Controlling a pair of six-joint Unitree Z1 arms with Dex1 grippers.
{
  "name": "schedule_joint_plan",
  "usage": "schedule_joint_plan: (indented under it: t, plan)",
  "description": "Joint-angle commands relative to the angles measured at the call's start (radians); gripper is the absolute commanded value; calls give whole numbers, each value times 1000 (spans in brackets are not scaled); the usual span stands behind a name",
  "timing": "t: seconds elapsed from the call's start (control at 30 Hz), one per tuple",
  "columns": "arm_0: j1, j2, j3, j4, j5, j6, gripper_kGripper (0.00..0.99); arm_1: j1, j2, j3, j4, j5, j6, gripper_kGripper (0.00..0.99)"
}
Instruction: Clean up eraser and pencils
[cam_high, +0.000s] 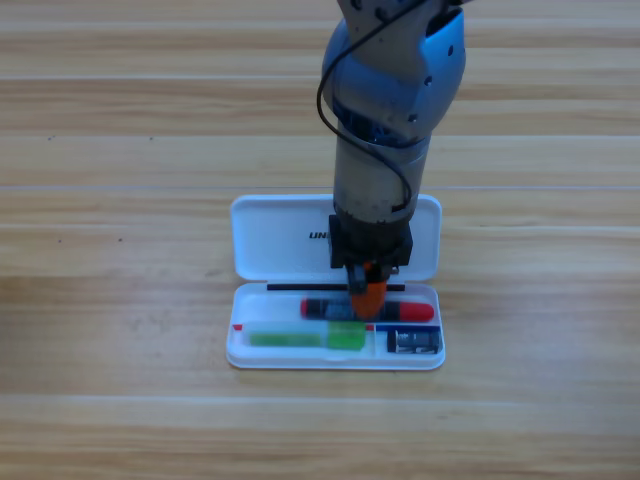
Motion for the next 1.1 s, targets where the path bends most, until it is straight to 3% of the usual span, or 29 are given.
schedule_joint_plan:
  t: [0.03, 0.23, 0.37, 0.5, 0.73, 0.8, 0.97, 1.1]
  plan:
    - [17, 25, 37, -24, -15, -15, 990, 23, -33, 22, 8, 7, 13, 936]
    - [17, 25, 31, -37, -21, -21, 990, 23, -241, 94, 8, 110, 21, 943]
    - [17, 32, -44, -62, -40, -27, 990, 21, -421, 175, 8, 208, 24, 943]
    - [57, 55, -118, -148, -64, -26, 990, 18, -585, 263, -6, 337, 35, 943]
    - [98, 229, -209, -381, -124, -41, 986, 9, -817, 487, -250, 489, 156, 946]
    - [100, 292, -215, -461, -144, -60, 976, 9, -844, 514, -270, 503, 170, 946]
    - [100, 504, -327, -496, -224, -80, 864, 9, -873, 549, -280, 549, 193, 946]
    - [98, 619, -380, -496, -285, -90, 709, 9, -895, 577, -303, 563, 214, 946]
